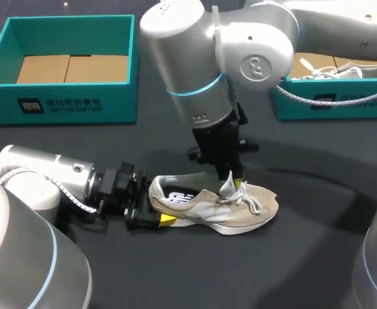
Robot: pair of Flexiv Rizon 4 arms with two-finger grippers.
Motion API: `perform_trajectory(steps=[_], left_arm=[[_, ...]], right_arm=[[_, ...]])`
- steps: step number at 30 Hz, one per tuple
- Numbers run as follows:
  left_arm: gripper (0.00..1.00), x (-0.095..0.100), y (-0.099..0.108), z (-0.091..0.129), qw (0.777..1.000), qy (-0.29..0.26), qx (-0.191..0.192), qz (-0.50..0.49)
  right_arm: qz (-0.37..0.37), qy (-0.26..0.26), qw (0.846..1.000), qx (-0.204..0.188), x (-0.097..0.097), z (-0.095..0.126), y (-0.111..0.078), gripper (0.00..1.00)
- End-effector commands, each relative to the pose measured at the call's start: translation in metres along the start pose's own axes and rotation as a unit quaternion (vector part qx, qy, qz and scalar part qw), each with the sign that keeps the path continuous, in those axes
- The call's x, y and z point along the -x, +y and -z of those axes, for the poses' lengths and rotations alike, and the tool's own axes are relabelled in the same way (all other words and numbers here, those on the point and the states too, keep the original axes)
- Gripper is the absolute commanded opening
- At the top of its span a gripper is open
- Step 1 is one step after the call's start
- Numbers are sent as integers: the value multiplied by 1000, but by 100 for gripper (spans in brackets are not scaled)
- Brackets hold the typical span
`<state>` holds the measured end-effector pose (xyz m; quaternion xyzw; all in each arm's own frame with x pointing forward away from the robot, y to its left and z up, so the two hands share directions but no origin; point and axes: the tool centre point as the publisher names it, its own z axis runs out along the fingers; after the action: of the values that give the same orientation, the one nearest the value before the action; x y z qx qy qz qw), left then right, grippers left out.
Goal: Take the shoe out of the shoebox, open the shoe tongue, remove and reinsert the insole, then place the shoe into the shoebox
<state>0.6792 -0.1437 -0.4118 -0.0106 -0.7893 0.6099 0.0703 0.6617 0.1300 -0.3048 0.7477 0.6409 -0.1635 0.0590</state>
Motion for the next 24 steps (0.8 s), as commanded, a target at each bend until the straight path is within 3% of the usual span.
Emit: perform_trajectory(steps=[1, 6, 8, 24], left_arm=[[0, 2, 3, -1, 1000, -1, 0, 0], [0, 2, 3, -1, 1000, -1, 0, 0], [0, 2, 3, -1, 1000, -1, 0, 0], [0, 2, 3, -1, 1000, -1, 0, 0]], right_arm=[[-110, 45, 993, -1, 17, -8, 1, 0], [-15, 88, 996, 8, 32, -17, 8, 0], [29, 137, 990, 14, 40, -23, 14, 0], [29, 137, 990, 14, 40, -23, 14, 0]])
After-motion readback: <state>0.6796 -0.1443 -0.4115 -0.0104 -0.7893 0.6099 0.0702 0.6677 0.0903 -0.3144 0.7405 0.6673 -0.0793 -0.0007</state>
